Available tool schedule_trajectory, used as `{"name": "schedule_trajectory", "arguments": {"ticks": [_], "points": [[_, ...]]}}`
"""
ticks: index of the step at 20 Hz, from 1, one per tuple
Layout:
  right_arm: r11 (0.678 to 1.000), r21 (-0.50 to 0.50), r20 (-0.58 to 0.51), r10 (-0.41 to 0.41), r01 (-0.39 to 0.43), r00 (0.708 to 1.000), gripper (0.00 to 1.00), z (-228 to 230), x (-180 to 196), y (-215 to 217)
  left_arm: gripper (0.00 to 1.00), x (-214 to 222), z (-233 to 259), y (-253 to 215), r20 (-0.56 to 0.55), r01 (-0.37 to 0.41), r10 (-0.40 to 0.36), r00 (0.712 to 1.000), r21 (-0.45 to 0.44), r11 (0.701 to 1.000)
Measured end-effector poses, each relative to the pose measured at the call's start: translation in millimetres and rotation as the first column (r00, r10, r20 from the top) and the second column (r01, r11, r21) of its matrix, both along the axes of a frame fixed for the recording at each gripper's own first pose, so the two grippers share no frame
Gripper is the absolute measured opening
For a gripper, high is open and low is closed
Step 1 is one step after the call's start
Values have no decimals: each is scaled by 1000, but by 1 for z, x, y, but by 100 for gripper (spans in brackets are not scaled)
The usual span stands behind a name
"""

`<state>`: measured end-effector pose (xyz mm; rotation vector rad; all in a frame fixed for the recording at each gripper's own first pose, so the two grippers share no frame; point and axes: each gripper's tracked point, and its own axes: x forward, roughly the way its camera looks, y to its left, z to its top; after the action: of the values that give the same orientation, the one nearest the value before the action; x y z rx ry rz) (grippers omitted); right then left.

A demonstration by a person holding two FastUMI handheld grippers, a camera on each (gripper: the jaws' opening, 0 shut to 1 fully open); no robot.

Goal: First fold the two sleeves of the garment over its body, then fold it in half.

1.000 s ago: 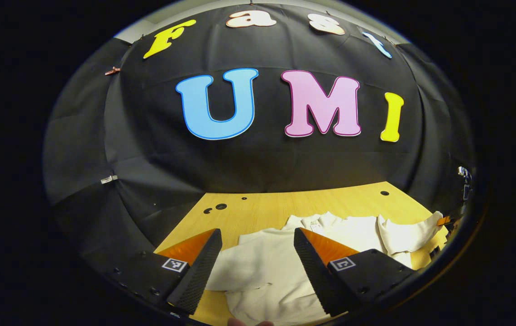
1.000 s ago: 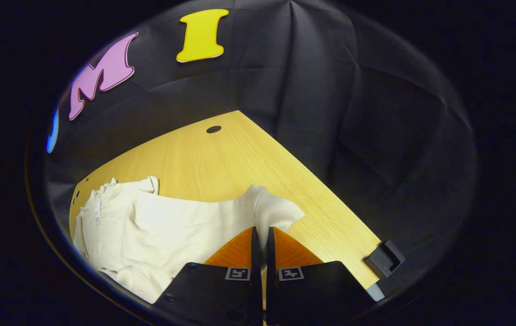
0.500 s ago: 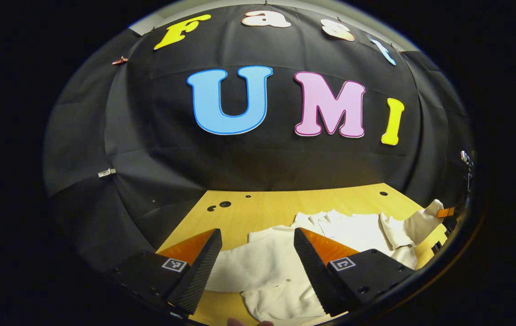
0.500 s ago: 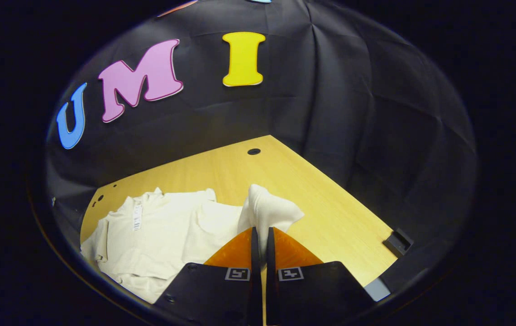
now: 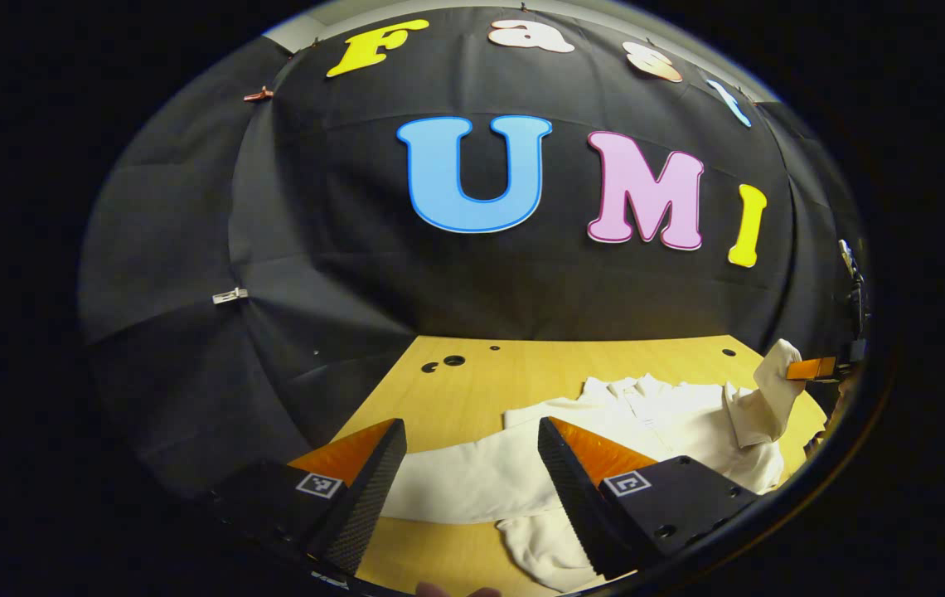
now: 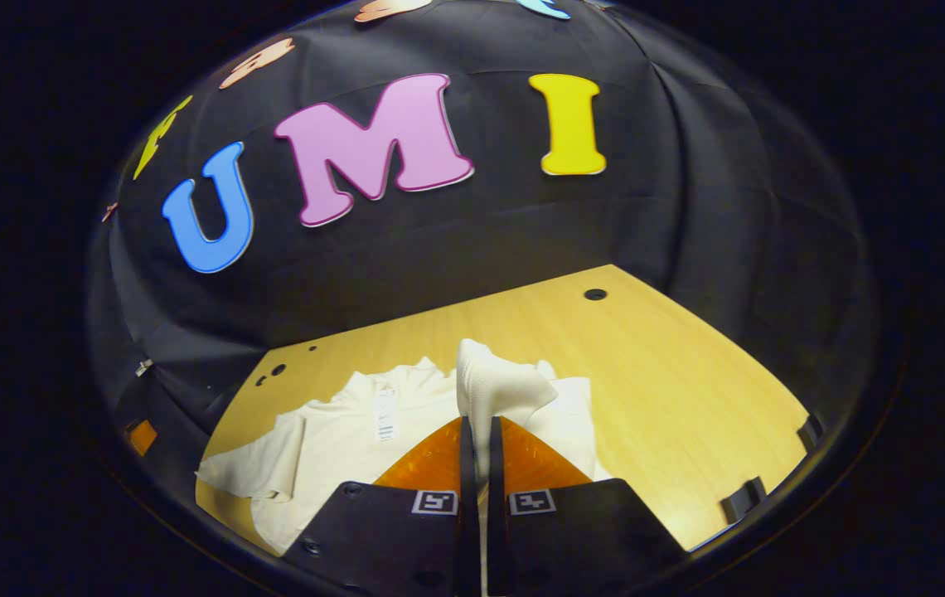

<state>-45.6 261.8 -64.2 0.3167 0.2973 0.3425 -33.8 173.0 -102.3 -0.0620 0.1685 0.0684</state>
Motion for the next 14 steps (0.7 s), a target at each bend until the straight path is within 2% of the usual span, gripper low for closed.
{"name": "schedule_trajectory", "arguments": {"ticks": [4,8,11,14], "points": [[993,18,4,119,-119,993,8,-1,-4,79,98,-6,-22,30,-35,-47,47,998,-2,999],[975,10,-37,224,-224,974,8,-27,-7,150,98,-8,-50,62,-79,-109,108,991,-7,994],[961,-21,-77,273,-276,959,7,-56,-12,191,98,-7,-76,82,-119,-155,152,981,-19,988],[954,-74,-140,278,-290,950,8,-90,-11,211,98,-2,-97,101,-148,-195,190,971,-19,981]]}}
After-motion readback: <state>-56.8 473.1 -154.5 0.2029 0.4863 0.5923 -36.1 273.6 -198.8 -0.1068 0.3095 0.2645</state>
